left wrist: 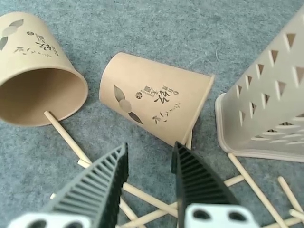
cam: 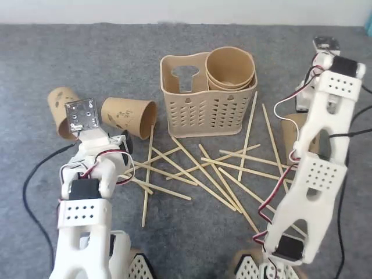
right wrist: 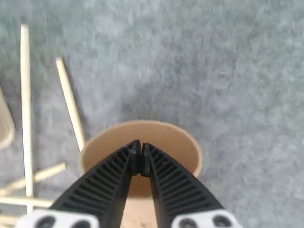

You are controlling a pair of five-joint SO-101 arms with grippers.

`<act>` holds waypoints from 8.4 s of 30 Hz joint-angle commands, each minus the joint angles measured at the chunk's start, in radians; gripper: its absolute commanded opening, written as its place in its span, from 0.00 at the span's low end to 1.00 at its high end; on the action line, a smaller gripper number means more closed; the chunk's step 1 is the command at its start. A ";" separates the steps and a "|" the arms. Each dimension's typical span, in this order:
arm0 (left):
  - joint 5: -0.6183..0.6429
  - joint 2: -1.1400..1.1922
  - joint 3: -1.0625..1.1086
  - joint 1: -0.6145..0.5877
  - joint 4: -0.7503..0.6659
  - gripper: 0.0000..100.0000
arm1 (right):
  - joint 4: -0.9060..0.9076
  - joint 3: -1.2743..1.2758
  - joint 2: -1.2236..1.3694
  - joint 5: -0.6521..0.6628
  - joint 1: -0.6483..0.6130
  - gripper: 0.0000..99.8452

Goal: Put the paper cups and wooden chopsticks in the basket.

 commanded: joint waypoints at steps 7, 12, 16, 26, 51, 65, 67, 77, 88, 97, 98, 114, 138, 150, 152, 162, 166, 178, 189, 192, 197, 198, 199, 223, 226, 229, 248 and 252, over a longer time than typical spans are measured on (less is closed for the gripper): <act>-0.009 -0.031 -0.002 -0.006 -0.043 0.14 | 0.044 0.479 -0.478 0.233 0.076 0.01; -0.009 -0.031 -0.001 -0.006 -0.046 0.14 | 0.044 0.695 -0.659 0.327 0.107 0.01; -0.009 -0.031 -0.001 -0.006 -0.046 0.14 | 0.044 0.848 -0.808 0.384 0.136 0.01; -0.009 -0.031 -0.001 -0.006 -0.046 0.14 | 0.036 1.171 -1.188 0.488 0.242 0.01; -0.009 -0.031 0.013 -0.006 -0.049 0.14 | -0.351 1.583 -1.518 0.486 0.455 0.13; -0.009 -0.031 0.013 -0.006 -0.049 0.14 | -0.472 1.622 -1.314 0.282 0.314 0.13; -0.009 -0.031 0.013 -0.006 -0.049 0.14 | -0.475 1.622 -1.299 0.267 0.288 0.13; -0.009 -0.031 0.013 -0.006 -0.049 0.14 | -0.615 1.671 -1.267 0.183 0.271 0.02; -0.009 -0.031 0.013 -0.006 -0.049 0.14 | -0.283 1.224 -1.322 0.104 0.216 0.01; -0.009 -0.031 0.012 -0.006 -0.049 0.14 | -0.005 0.575 -1.147 -0.100 -0.025 0.01; -0.009 -0.031 0.012 -0.006 -0.049 0.14 | 0.012 0.509 -1.119 -0.126 -0.053 0.01; -0.009 -0.031 0.008 -0.006 -0.049 0.14 | -0.031 -0.069 -0.769 -0.359 -0.344 0.01; -0.009 -0.031 0.008 -0.006 -0.049 0.14 | 0.027 -0.066 -0.634 -0.399 -0.432 0.01; -0.009 -0.031 0.008 -0.006 -0.049 0.14 | -0.001 0.041 -0.642 -0.391 -0.430 0.11; -0.009 -0.031 0.008 -0.006 -0.049 0.14 | 0.004 0.040 -0.647 -0.391 -0.430 0.18; -0.009 -0.031 0.008 -0.008 -0.049 0.14 | 0.044 -0.003 -0.805 -0.341 -0.352 0.19; -0.009 -0.031 -0.004 -0.034 -0.049 0.14 | 0.042 0.256 -1.007 -0.288 -0.323 0.10; -0.009 -0.031 -0.015 -0.212 -0.152 0.14 | 0.035 0.967 -1.483 -0.035 -0.205 0.03; -0.249 -0.021 -0.084 -0.371 -0.092 0.15 | -0.294 1.801 -1.870 0.178 -0.113 0.03; -0.282 -0.021 -0.096 -0.397 -0.092 0.15 | -0.374 1.959 -1.989 0.190 -0.111 0.03; -0.298 -0.020 -0.183 -0.416 -0.015 0.15 | -0.547 2.165 -2.063 0.187 -0.117 0.03; -0.322 -0.020 -0.206 -0.414 0.003 0.15 | -0.585 2.197 -2.058 0.184 -0.117 0.03; -0.351 -0.018 -0.226 -0.414 0.021 0.15 | -0.627 2.234 -2.052 0.183 -0.117 0.03; -0.540 0.847 -0.834 -0.413 0.106 0.19 | -0.771 2.423 -2.038 0.040 -0.196 0.03; -0.562 0.942 -0.881 -0.414 0.069 0.19 | -0.771 2.423 -2.038 0.040 -0.196 0.03; -0.603 1.013 -0.892 -0.413 0.035 0.19 | -0.771 2.423 -2.038 0.040 -0.196 0.03; -0.557 0.942 -0.891 -0.371 0.100 0.01 | -0.792 2.430 -2.038 0.041 -0.150 0.03; -0.493 0.813 -0.891 -0.342 0.209 0.01 | -0.792 2.430 -2.038 0.044 -0.148 0.03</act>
